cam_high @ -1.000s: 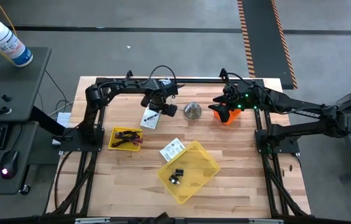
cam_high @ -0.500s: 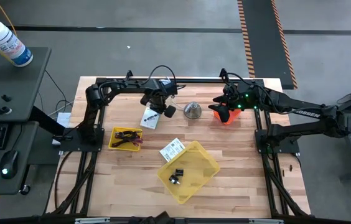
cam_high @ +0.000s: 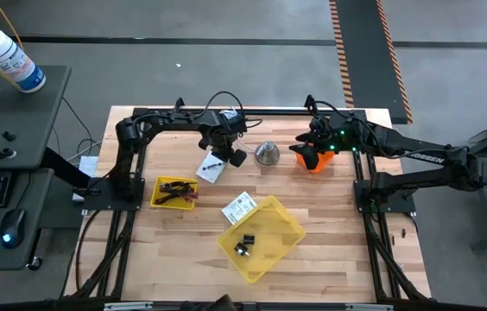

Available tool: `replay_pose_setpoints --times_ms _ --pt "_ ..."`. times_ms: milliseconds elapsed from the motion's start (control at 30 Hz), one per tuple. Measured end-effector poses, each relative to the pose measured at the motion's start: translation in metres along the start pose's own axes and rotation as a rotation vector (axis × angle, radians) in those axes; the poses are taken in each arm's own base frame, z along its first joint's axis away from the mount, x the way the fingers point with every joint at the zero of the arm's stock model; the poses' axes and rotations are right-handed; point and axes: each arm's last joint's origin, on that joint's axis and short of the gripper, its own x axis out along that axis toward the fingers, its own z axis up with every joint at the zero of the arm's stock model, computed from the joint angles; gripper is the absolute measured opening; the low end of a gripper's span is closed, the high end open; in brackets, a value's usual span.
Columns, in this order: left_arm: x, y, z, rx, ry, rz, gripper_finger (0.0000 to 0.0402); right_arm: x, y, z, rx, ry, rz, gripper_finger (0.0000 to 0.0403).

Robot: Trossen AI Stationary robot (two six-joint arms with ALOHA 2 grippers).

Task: Pick and place items into bin
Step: Put the top white card reader box into the orange bin

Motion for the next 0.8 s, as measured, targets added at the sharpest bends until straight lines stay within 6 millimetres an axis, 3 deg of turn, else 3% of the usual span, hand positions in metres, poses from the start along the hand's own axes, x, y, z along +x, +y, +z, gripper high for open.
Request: replay_pose_setpoints --times_ms 567,800 --pt "-0.095 -0.004 -0.023 0.01 -0.239 -0.116 0.0001 0.0 -0.001 0.0 -0.001 -0.008 -0.022 0.021" --pt "-0.122 -0.003 -0.033 -0.001 -0.308 -0.158 0.0 0.0 -0.001 0.0 -0.001 -0.006 -0.018 0.021"
